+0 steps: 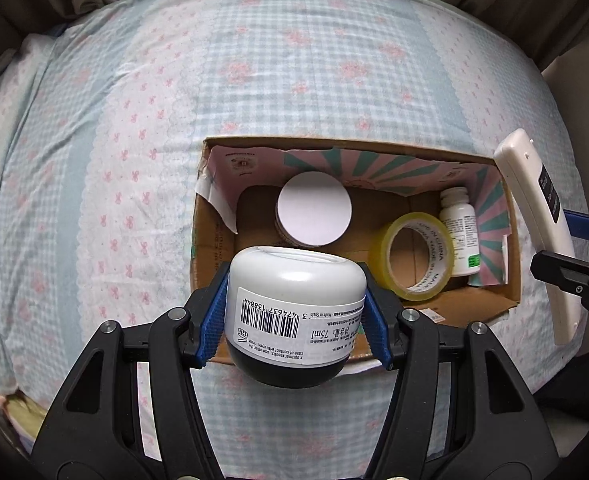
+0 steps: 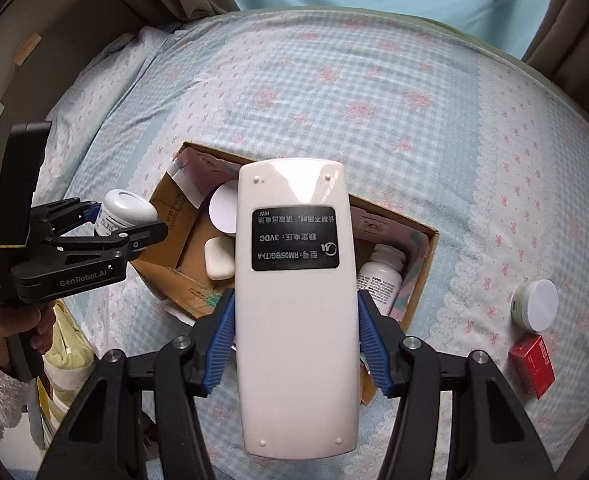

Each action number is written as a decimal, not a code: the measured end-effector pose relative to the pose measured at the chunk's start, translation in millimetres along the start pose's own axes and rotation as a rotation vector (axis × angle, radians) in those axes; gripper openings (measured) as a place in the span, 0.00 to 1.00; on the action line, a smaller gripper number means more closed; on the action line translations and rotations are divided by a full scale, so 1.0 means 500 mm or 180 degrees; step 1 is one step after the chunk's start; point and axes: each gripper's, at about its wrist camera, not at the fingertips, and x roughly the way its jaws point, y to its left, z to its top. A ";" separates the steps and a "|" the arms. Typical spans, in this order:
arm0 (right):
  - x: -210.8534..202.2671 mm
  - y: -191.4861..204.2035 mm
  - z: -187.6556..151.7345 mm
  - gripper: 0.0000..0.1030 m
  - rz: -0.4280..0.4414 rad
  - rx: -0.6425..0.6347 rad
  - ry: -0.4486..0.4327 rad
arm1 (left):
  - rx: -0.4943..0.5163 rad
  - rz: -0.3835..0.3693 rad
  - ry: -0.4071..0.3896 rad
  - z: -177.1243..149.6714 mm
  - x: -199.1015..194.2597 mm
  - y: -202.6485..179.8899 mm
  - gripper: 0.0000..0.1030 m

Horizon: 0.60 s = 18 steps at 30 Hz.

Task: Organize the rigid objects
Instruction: 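Carry the jar with left tool while right tool carries the remote over the box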

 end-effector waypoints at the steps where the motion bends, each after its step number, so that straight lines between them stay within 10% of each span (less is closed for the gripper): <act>1: 0.016 0.004 0.008 0.52 0.0001 -0.0045 0.0060 | 0.0014 0.0006 0.0038 0.003 0.015 0.004 0.53; 18: 0.233 0.012 0.033 0.52 -0.0176 -0.0529 0.0812 | 0.0676 0.0263 0.0541 -0.018 0.199 -0.028 0.53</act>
